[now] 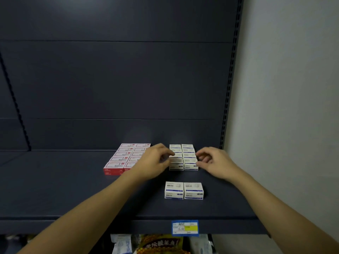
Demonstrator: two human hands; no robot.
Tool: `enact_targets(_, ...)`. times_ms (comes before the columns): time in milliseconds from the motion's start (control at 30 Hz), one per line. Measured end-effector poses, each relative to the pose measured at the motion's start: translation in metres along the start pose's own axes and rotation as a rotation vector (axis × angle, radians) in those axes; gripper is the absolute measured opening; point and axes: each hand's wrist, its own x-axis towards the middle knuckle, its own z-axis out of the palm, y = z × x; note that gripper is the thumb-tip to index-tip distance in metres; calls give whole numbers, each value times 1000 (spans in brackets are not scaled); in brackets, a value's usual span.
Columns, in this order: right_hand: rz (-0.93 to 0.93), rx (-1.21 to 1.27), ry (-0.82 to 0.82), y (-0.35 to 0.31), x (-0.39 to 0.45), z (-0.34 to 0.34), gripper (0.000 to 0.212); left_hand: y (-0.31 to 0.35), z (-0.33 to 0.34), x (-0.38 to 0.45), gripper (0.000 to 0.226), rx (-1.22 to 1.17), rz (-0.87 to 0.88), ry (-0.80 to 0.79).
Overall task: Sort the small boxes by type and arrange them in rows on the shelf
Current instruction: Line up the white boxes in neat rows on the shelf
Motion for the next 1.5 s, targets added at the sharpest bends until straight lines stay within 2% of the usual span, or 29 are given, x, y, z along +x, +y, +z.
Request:
enact_targets(133, -13, -225, -87, 8, 20, 11, 32, -4, 12, 22, 31, 141, 72, -132)
enact_targets(267, -34, -275, -98, 15, 20, 17, 26, -7, 21, 25, 30, 175, 93, -205)
enact_targets(367, -55, -241, -104, 15, 18, 18, 17, -10, 21, 23, 25, 123, 91, -197)
enact_targets(600, -40, -134, -192, 11, 8, 15, 15, -12, 17, 17, 16, -54, 20, -228)
enact_targets(967, -38, -7, -280, 2, 0, 8, 13, -15, 10, 0, 16, -225, -83, -261)
enact_targets(1300, -39, 47, -295, -4, -10, 3, 9, -13, 6, -9, 18, -331, -89, -310)
enact_targets(1400, -23, 74, -311, -7, -14, 1, 12, -10, 4, -13, 11, -379, -111, -329)
enact_targets(1500, -26, 89, -363, -8, -18, 0, 35, -5, 1, -20, 31, -448, -122, -352)
